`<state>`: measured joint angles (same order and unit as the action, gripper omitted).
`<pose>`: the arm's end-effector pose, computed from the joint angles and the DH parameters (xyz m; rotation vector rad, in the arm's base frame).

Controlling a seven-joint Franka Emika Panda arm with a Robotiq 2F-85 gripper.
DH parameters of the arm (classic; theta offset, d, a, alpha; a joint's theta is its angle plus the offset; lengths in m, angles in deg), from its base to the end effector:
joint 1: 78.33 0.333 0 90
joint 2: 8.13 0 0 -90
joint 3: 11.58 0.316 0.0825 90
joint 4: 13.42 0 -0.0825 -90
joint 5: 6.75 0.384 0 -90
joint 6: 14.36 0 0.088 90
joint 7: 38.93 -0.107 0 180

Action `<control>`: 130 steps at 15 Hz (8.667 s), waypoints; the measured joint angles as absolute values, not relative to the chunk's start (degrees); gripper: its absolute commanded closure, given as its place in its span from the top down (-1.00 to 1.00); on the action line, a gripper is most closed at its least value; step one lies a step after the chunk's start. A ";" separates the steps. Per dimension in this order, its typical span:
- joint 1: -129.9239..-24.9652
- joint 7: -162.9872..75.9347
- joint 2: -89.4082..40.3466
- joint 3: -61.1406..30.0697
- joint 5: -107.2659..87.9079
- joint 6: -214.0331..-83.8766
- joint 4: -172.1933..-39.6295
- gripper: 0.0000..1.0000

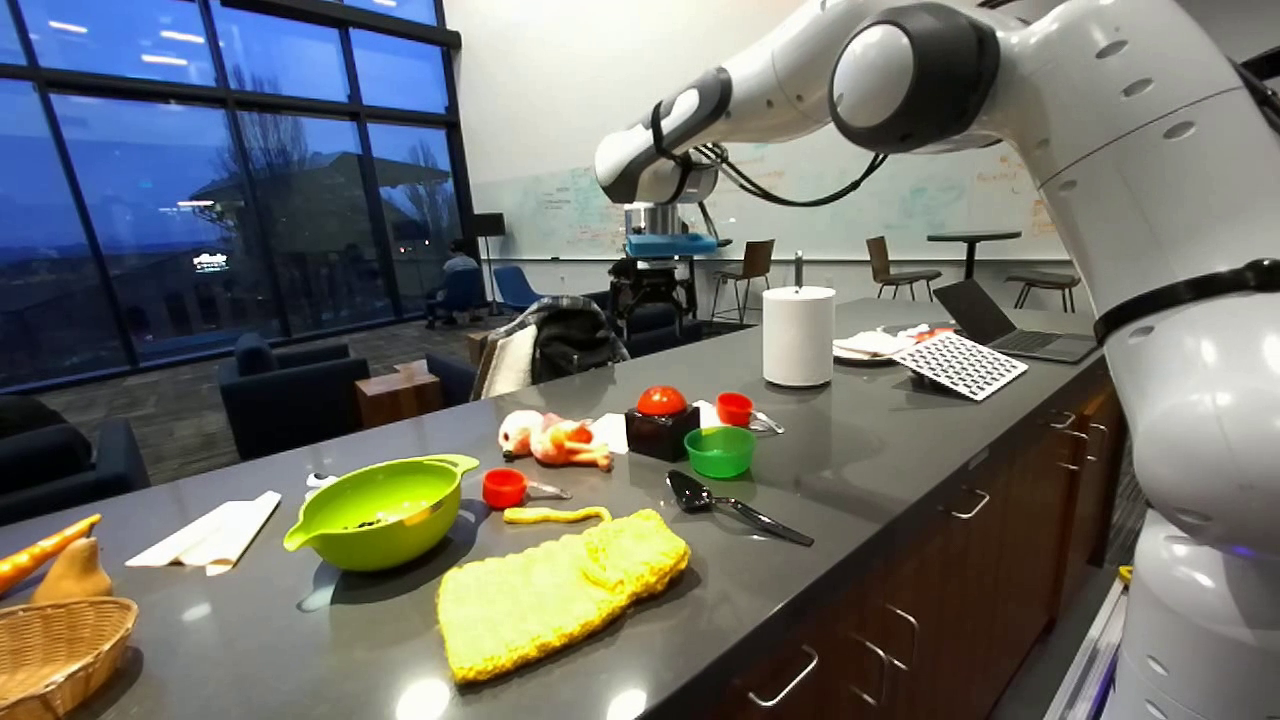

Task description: Press the orange button

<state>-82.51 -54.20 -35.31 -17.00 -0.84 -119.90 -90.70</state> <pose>0.6935 -0.0962 0.4563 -3.0062 0.6878 -0.0279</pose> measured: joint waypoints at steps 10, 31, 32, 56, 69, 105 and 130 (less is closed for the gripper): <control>-82.63 -54.35 -35.91 -16.67 -0.17 -118.20 -89.43 0.39; -84.40 -52.72 -36.81 -16.42 0.27 -118.08 -91.72 -1.00; -84.48 -52.72 -36.99 -16.42 0.28 -118.08 -91.81 -1.00; -85.79 -52.63 -40.65 -16.62 0.67 -117.98 -92.64 -1.00; -85.15 -50.36 -41.71 -15.71 0.67 -117.77 -89.42 -1.00; -85.76 -49.29 -46.39 -15.10 1.95 -112.96 -82.74 -1.00; -84.54 -47.23 -36.32 -15.21 -1.51 -114.64 -85.48 -1.00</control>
<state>-84.54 -47.23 -36.32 -15.21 -1.51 -114.64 -85.48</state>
